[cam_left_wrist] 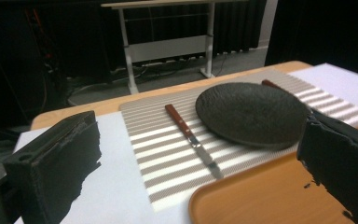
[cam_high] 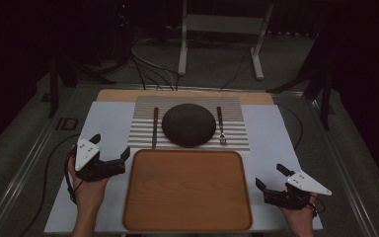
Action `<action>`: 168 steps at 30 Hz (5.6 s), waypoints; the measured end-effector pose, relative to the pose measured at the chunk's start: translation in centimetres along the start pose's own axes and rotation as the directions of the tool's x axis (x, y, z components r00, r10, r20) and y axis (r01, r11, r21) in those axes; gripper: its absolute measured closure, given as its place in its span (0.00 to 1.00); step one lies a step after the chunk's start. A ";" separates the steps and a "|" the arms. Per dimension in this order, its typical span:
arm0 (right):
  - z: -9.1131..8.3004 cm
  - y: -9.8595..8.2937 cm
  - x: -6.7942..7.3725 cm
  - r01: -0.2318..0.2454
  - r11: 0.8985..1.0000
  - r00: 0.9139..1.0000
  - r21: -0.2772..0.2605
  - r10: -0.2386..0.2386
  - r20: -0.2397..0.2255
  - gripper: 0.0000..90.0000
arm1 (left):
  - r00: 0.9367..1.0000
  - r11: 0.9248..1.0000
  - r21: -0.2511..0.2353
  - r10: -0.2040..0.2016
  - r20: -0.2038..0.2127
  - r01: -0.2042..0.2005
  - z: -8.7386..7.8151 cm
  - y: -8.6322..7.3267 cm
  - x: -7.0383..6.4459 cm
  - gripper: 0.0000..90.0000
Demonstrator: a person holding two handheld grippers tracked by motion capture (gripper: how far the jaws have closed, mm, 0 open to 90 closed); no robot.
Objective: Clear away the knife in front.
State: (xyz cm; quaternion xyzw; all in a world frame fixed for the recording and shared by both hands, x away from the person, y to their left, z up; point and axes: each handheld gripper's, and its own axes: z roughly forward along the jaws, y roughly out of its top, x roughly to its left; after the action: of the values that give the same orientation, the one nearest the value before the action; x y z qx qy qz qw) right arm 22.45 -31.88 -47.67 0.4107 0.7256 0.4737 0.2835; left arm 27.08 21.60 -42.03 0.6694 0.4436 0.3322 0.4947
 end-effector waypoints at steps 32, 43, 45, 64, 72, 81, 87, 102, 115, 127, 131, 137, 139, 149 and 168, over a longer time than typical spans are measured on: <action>0.0 -0.1 0.0 -0.001 1.000 1.000 0.000 0.001 0.007 0.09 | 0.999 0.999 0.018 -0.043 -0.012 0.043 9.0 3.1 0.3 0.01; 0.0 -0.1 0.0 -0.001 1.000 1.000 0.001 0.001 0.004 0.09 | 0.998 0.997 0.050 -0.061 -0.011 0.062 10.5 2.7 1.4 0.00; 0.0 -0.1 0.0 -0.002 1.000 1.000 0.002 0.002 0.003 0.09 | 0.999 0.998 0.046 -0.046 -0.012 0.047 10.8 2.5 1.5 0.00; -0.1 -0.1 0.1 -0.003 1.000 1.000 0.004 0.003 0.001 0.09 | 0.999 0.989 0.144 -0.041 -0.027 0.045 15.1 2.2 0.9 0.00; -0.1 -0.1 0.0 -0.005 1.000 1.000 0.002 0.005 -0.001 0.09 | 0.997 0.981 0.184 -0.059 -0.049 0.067 16.5 2.0 0.6 0.00; -0.1 -0.1 0.0 -0.009 1.000 1.000 0.001 0.009 -0.005 0.09 | 0.994 0.964 0.249 -0.070 -0.087 0.090 18.8 1.1 0.4 0.00; -0.1 -0.1 0.0 -0.009 1.000 1.000 0.000 0.009 -0.007 0.09 | 0.992 0.953 0.286 -0.076 -0.099 0.102 19.7 0.4 0.4 0.00; -0.1 -0.1 0.0 -0.011 1.000 1.000 -0.001 0.011 -0.011 0.09 | 0.988 0.913 0.388 -0.086 -0.124 0.129 21.7 -0.6 0.3 0.11; -0.1 -0.1 -0.1 -0.015 1.000 1.000 -0.001 0.015 -0.013 0.09 | 0.985 0.871 0.467 -0.096 -0.146 0.154 23.3 -1.8 -0.1 0.33; -0.1 -0.1 -0.1 -0.017 1.000 1.000 0.002 0.017 -0.014 0.09 | 0.988 0.823 0.547 -0.102 -0.117 0.150 24.4 -2.6 -0.4 0.71; 0.0 -0.2 -0.1 -0.016 1.000 1.000 0.005 0.016 -0.014 0.09 | 0.993 0.815 0.569 -0.059 -0.105 0.108 24.6 -2.4 -0.8 0.76; 0.0 -0.2 -0.1 -0.015 1.000 1.000 0.011 0.015 -0.018 0.09 | 0.992 0.803 0.585 -0.059 -0.111 0.113 24.8 -2.1 -0.9 0.86; 0.0 -0.2 -0.1 -0.016 1.000 1.000 0.010 0.017 -0.020 0.09 | 0.991 0.798 0.590 -0.069 -0.112 0.122 24.9 -2.1 -0.8 0.87; 0.1 -0.2 -0.1 -0.016 1.000 1.000 0.020 0.017 -0.024 0.09 | 0.988 0.808 0.570 -0.087 -0.130 0.146 24.3 -1.6 0.2 0.87; 0.2 -0.2 -0.1 -0.017 1.000 1.000 0.023 0.018 -0.026 0.09 | 0.983 0.845 0.508 -0.112 -0.143 0.170 22.0 0.6 1.3 0.87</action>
State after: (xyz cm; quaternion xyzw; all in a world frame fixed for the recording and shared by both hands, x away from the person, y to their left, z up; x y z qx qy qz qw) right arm 22.55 -31.95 -47.94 0.4140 0.7311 0.4730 0.2653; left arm 47.20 14.63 -47.80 0.7243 0.5906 0.1990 0.2949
